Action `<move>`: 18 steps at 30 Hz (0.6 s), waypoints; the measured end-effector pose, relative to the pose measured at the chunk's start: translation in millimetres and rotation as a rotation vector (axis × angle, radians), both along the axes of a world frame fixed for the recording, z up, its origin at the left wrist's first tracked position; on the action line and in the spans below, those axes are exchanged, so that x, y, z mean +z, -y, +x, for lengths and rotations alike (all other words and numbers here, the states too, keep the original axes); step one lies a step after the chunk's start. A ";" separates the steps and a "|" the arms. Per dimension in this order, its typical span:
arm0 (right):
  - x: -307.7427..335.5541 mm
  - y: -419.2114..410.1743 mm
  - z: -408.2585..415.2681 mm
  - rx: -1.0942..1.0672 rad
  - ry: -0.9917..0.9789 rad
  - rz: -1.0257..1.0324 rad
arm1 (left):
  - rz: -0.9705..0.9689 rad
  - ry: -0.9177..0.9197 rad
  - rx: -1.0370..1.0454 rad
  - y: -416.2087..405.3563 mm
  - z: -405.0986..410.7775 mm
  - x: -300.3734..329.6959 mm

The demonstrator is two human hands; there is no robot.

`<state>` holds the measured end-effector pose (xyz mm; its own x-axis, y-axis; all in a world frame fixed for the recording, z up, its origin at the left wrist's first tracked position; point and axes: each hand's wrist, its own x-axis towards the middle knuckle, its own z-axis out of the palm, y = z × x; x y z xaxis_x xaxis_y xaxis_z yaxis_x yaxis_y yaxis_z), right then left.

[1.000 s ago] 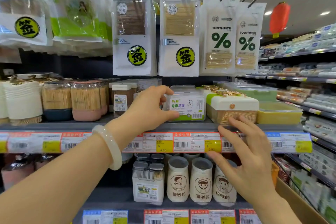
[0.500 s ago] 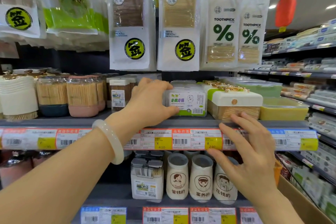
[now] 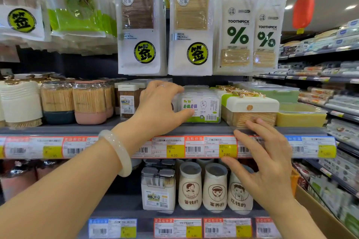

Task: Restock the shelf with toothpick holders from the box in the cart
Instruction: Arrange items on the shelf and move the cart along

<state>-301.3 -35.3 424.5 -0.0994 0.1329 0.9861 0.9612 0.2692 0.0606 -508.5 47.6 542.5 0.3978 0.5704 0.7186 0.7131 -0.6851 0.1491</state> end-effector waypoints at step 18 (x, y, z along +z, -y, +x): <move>-101.9 87.5 -25.7 -0.236 -0.115 -0.364 | -0.068 -0.465 -0.284 105.1 28.8 -191.9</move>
